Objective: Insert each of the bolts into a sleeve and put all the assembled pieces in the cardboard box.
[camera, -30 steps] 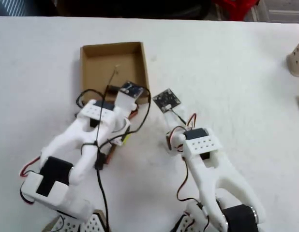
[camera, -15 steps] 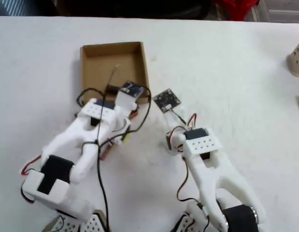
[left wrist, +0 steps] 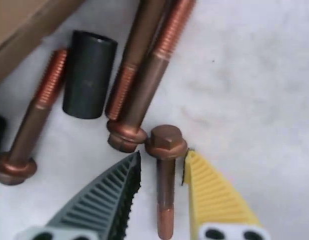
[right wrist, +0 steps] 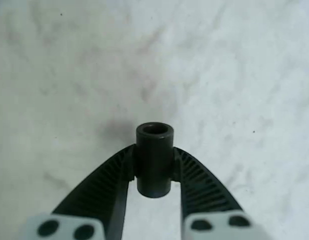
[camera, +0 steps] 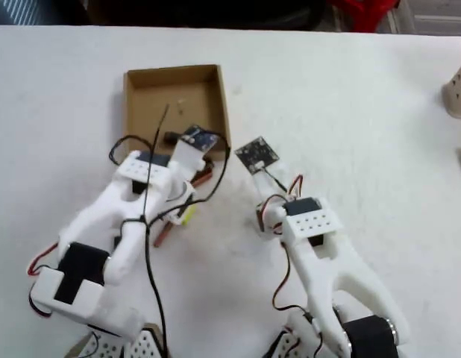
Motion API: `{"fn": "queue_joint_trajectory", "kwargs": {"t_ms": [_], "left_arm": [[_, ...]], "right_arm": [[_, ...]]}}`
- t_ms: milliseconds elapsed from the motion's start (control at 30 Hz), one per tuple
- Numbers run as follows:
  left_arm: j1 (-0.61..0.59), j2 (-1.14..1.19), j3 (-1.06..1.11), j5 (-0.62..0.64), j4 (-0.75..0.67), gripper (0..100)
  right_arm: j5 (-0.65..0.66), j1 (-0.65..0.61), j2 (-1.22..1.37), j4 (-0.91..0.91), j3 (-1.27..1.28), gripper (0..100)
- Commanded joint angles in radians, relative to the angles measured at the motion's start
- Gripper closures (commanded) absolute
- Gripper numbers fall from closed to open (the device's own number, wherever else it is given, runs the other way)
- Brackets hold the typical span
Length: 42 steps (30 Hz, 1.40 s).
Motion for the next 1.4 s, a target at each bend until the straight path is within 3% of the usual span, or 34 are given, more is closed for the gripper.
{"fn": "queue_joint_trajectory", "kwargs": {"t_ms": [0,267,367,533,867,1100,1367], "left_arm": [[-0.01,-0.035,0.002,-0.041,0.012,88],[-0.002,-0.031,0.002,-0.037,0.005,89],[0.031,-0.016,-0.002,-0.035,-0.005,96],[0.068,-0.008,0.002,0.115,-0.058,98],[0.041,-0.018,0.005,0.132,-0.074,98],[0.042,-0.259,0.252,0.135,-0.261,98],[0.042,-0.317,0.298,0.097,-0.284,98]], "right_arm": [[0.012,-0.007,-0.039,-0.016,-0.011,98.1],[0.012,-0.008,-0.041,-0.016,-0.011,98.1],[0.012,-0.008,-0.041,-0.016,-0.011,98.1],[0.012,-0.008,-0.041,-0.016,-0.011,98.1],[0.003,-0.01,-0.042,-0.016,-0.011,98.1],[-0.13,-0.108,-0.042,-0.085,0.032,98.1],[-0.272,-0.125,-0.139,-0.147,0.08,98.1]]}}
